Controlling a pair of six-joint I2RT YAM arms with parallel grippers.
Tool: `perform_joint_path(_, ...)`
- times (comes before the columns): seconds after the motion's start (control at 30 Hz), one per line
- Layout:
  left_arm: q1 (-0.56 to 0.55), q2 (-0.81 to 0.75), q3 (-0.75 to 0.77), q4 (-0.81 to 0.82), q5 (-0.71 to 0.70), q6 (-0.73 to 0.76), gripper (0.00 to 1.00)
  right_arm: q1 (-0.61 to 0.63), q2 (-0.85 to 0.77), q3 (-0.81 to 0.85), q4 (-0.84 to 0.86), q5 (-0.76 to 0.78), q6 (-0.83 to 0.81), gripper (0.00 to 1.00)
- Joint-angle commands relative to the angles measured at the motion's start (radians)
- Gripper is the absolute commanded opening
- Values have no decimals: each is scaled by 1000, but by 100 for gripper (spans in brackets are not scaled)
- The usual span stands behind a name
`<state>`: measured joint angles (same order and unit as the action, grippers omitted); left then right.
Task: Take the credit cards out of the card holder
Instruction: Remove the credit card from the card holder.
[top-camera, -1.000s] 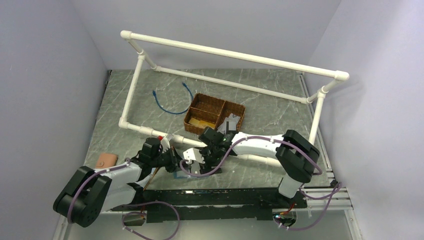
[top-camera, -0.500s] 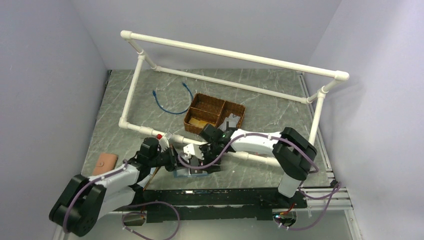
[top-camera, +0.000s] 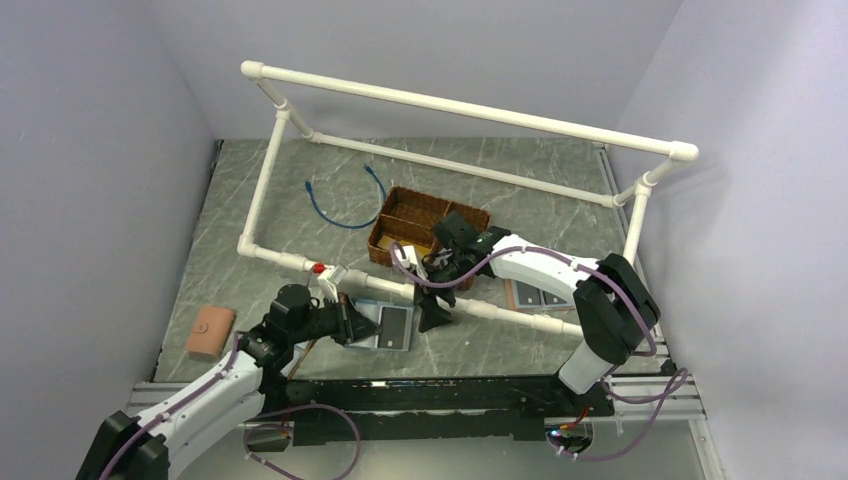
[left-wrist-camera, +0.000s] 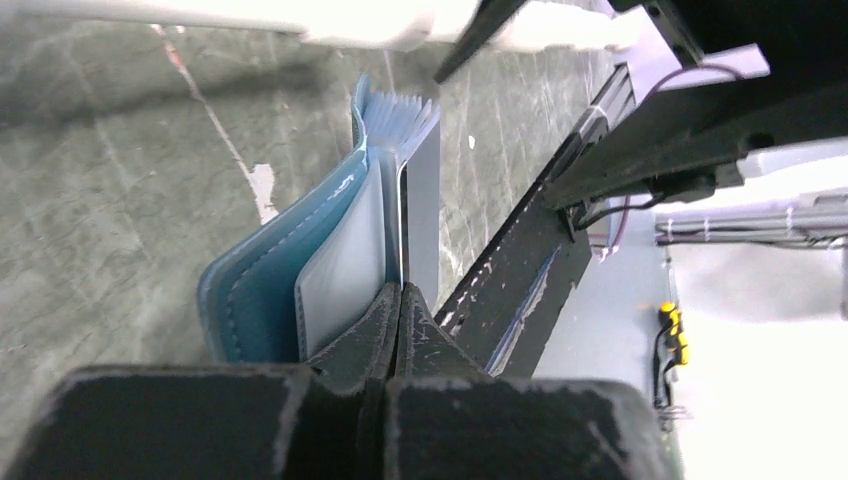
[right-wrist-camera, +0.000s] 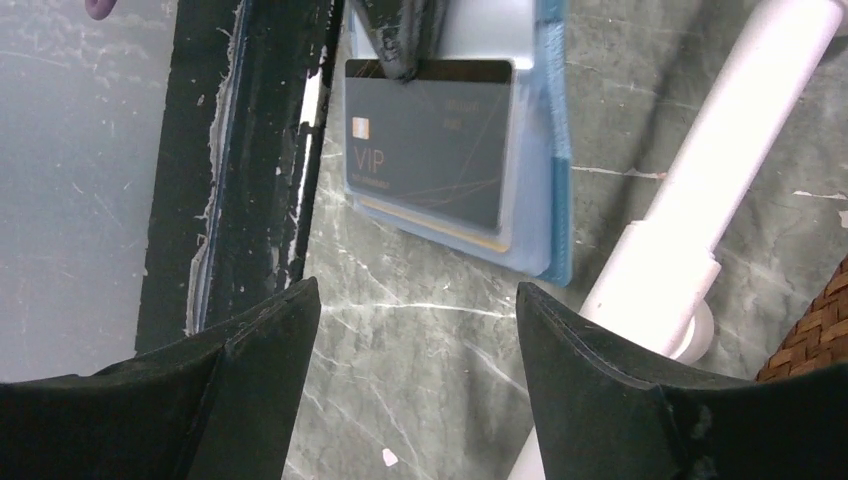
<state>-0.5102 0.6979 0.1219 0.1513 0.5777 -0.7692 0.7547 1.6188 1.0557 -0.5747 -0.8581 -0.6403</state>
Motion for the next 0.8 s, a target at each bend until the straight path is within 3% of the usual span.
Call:
perform_joint_path(0.0,-116,-45,29,33,-107,116,0,-35,-15,35,-27,-80,-21,75)
perform_joint_path(0.13,-216,-30,42,53,-192,180,0,-79,-18,34,-85,-121,-104,75)
perform_joint_path(0.33,-264,-34,50,127,-196,257,0,-100,-16,6,-205,-188,-342,76)
perform_joint_path(0.53,-283,-60,59,135,-198,301,0,-86,-16,-15,-172,-195,-318,78)
perform_joint_path(0.77,-304,-66,70,151,-203,318,0,-57,7,-29,-65,-102,-199,78)
